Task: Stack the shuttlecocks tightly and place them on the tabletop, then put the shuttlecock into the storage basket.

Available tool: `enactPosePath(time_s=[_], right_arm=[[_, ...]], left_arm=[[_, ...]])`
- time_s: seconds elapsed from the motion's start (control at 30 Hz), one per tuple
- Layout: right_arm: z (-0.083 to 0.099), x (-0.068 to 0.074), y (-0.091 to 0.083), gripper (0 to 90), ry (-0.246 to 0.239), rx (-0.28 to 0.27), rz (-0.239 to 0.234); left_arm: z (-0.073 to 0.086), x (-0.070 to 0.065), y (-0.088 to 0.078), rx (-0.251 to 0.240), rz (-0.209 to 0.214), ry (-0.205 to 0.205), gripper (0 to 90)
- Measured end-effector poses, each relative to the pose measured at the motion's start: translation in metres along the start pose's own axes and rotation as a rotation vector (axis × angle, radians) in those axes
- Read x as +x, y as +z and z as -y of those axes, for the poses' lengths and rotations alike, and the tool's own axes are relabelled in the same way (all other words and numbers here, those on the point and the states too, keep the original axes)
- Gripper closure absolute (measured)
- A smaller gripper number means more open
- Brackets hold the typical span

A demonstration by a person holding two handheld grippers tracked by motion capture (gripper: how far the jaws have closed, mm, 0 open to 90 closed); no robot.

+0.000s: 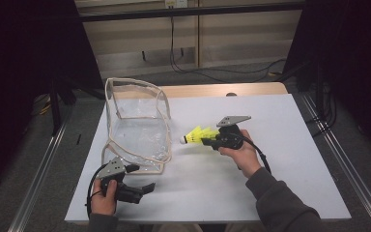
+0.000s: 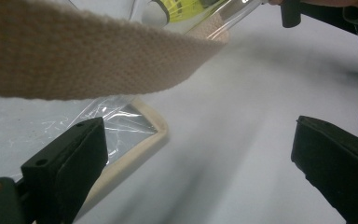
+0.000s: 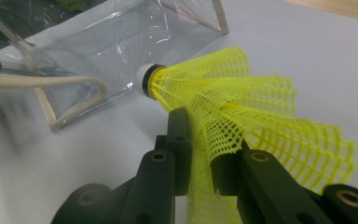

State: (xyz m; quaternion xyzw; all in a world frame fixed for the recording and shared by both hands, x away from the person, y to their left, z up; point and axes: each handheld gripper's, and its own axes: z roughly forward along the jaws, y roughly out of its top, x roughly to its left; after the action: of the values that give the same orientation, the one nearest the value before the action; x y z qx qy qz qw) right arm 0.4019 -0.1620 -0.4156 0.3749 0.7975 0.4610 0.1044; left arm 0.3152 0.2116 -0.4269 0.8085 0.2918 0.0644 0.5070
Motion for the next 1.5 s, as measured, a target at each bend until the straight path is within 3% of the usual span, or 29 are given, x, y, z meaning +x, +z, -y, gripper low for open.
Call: enactPosePath(time_s=[0.57,1.33,1.5], right_arm=[[-0.013,-0.004,-0.013,79.7,0.007,-0.011,-0.006],[-0.041,0.001,-0.030,79.7,-0.042,-0.025,-0.004],[-0.047,0.001,-0.031,79.6,-0.034,-0.030,-0.004]], left_arm=[[0.000,0.001,-0.002,-0.008,0.008,-0.004,3.7],[0.000,0.000,-0.007,-0.024,-0.006,-0.018,3.7],[0.000,0.000,-0.008,-0.028,-0.006,-0.020,3.7]])
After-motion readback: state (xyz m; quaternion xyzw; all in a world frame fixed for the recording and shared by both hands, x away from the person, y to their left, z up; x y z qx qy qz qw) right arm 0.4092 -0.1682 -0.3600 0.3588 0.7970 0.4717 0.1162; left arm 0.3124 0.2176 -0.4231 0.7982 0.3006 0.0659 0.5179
